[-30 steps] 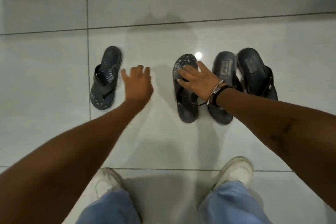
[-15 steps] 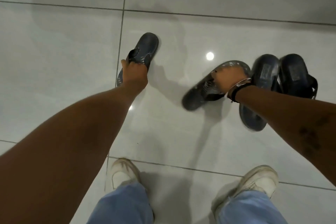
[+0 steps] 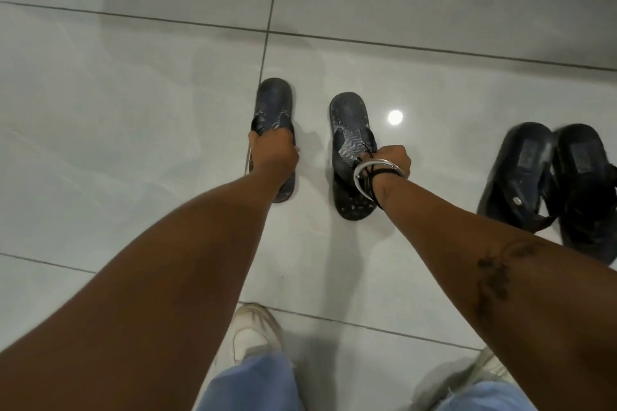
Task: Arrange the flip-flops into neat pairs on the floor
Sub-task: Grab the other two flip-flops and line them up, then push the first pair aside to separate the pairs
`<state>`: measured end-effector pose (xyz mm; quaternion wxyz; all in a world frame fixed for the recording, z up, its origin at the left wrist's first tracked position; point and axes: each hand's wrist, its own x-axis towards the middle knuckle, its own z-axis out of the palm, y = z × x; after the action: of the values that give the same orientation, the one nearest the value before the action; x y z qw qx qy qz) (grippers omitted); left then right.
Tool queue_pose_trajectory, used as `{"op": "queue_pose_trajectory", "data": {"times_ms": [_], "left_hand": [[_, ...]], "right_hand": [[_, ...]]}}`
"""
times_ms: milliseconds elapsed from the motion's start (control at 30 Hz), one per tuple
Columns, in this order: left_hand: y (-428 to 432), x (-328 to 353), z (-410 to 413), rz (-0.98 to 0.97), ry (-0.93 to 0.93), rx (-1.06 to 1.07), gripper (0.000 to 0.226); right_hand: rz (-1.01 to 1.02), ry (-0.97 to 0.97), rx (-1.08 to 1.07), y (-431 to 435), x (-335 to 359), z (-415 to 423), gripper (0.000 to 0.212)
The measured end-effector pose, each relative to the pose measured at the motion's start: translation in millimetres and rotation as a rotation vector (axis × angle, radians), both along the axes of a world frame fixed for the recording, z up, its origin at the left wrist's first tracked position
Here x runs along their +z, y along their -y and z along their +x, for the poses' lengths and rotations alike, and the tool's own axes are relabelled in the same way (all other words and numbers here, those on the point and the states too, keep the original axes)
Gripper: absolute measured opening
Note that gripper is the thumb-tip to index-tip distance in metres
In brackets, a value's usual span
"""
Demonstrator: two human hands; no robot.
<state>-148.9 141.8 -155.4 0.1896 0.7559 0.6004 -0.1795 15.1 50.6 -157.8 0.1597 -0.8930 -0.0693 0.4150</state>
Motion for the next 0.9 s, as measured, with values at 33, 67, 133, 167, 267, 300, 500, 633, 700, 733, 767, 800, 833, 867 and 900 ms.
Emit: {"op": "queue_pose_trajectory", "data": {"times_ms": [33,67,133,167,267,300,500,633,700,733,767,800,833,867,900], "left_hand": [[-1,0,-2,-0.001,-0.003,-0.019,0.025],[-2,0,-4,-0.003,-0.010,-0.044,0.024],[-2,2,-8,-0.010,-0.017,-0.085,0.023],[-2,2,-10,-0.010,-0.013,-0.099,0.022],[-2,4,-13,0.001,-0.005,-0.147,0.022],[-2,4,-14,-0.001,-0.006,-0.157,0.021],[-1,8,-10,-0.016,-0.018,-0.167,0.019],[1,20,0,0.018,-0.050,-0.185,0.025],[10,24,14,0.064,-0.055,-0.198,0.035],[18,25,24,0.083,-0.027,-0.208,0.040],[27,26,38,0.100,0.016,-0.224,0.044],[36,28,51,0.106,0.065,-0.247,0.049],[47,30,67,0.082,0.118,-0.282,0.055],[58,31,83,0.035,0.165,-0.327,0.060],[70,30,100,-0.016,0.190,-0.382,0.065]], "right_hand": [[0.004,0.000,-0.015,-6,-1,-8,0.020],[0.010,0.001,-0.037,-11,-2,-15,0.020],[0.027,-0.002,-0.096,-20,-2,-25,0.020],[0.036,-0.005,-0.123,-23,-2,-30,0.025],[0.045,-0.008,-0.157,-28,-3,-39,0.035],[0.038,-0.002,-0.152,-28,-4,-40,0.035],[0.018,-0.019,-0.067,-26,-3,-43,0.025],[0.035,-0.016,0.011,-19,10,-38,0.034],[0.023,0.021,0.055,-8,17,-29,0.042],[0.020,0.052,0.077,0,20,-21,0.044],[0.015,0.094,0.113,11,23,-11,0.045],[0.006,0.139,0.167,21,25,-2,0.045],[-0.015,0.189,0.233,36,26,13,0.043],[-0.053,0.250,0.311,52,28,31,0.041],[-0.105,0.326,0.382,70,28,52,0.039]]}}
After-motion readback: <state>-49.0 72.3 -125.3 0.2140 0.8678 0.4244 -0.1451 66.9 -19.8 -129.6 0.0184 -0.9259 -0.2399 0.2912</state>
